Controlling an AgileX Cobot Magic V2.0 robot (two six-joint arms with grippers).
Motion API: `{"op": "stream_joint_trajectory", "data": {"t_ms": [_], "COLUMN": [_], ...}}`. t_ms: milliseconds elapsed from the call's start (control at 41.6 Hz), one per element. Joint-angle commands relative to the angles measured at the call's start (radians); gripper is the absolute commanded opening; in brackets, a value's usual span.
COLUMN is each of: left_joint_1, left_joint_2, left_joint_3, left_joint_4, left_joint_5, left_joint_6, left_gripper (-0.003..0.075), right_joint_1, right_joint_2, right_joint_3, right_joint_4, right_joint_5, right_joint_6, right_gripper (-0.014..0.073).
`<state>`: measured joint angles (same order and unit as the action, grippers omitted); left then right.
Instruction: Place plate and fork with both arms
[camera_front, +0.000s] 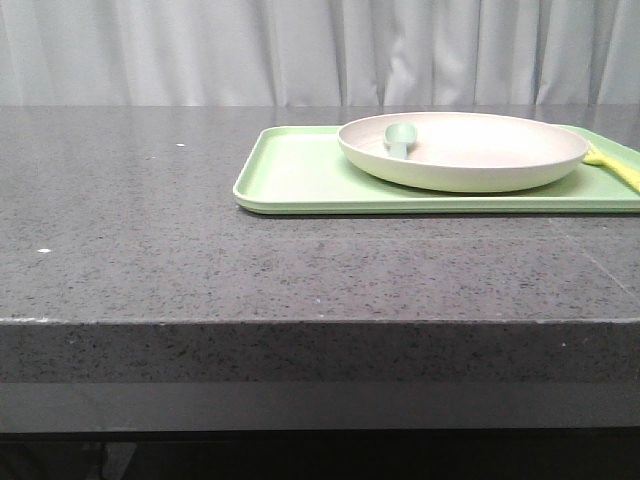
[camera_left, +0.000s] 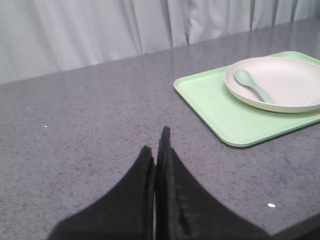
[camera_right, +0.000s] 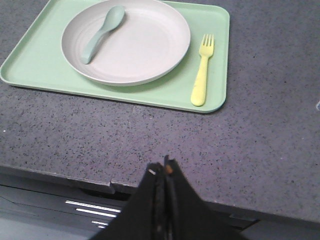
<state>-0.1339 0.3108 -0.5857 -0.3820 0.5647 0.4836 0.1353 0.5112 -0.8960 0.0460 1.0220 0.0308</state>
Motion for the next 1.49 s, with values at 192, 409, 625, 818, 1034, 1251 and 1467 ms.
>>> {"op": "stream_joint_trajectory", "data": {"t_ms": [192,409,625,818,1034,1251,1467], "left_joint_1": [0.0,0.001,0.001,0.001,0.009,0.091,0.15], "left_joint_2": [-0.097,-0.193,-0.285,-0.34,-0.34,-0.34,-0.34], "left_joint_3": [0.239,0.406,0.526,0.594,0.595,0.595,0.595], "left_joint_4": [0.334,0.467,0.446,0.332,0.375,0.367,0.328], "left_joint_5": [-0.384,-0.513,-0.553,-0.589,-0.608,-0.608,-0.647], "left_joint_6": [-0.445,-0.622,-0.61,-0.506,-0.506,-0.506,-0.506], "left_gripper": [-0.0018,-0.0018,-0.0018,-0.0018,-0.0018,-0.0018,-0.0018], "right_joint_1": [-0.001,-0.001,-0.001,-0.001,-0.001,-0.001,-0.001], "right_joint_2": [0.005,0.005,0.005,0.005,0.005,0.005,0.005], "right_joint_3": [-0.025,-0.025,-0.025,-0.025,-0.025,-0.025,-0.025], "right_joint_4": [-0.003,-0.003,-0.003,-0.003,-0.003,-0.003,-0.003], "right_joint_5": [-0.075,-0.075,-0.075,-0.076,-0.074,-0.074,-0.074], "right_joint_6": [-0.01,-0.01,-0.01,-0.01,-0.01,-0.01,-0.01], "right_gripper": [-0.0067,-0.0067,-0.0067,-0.0067,-0.0067,-0.0067,-0.0067]}}
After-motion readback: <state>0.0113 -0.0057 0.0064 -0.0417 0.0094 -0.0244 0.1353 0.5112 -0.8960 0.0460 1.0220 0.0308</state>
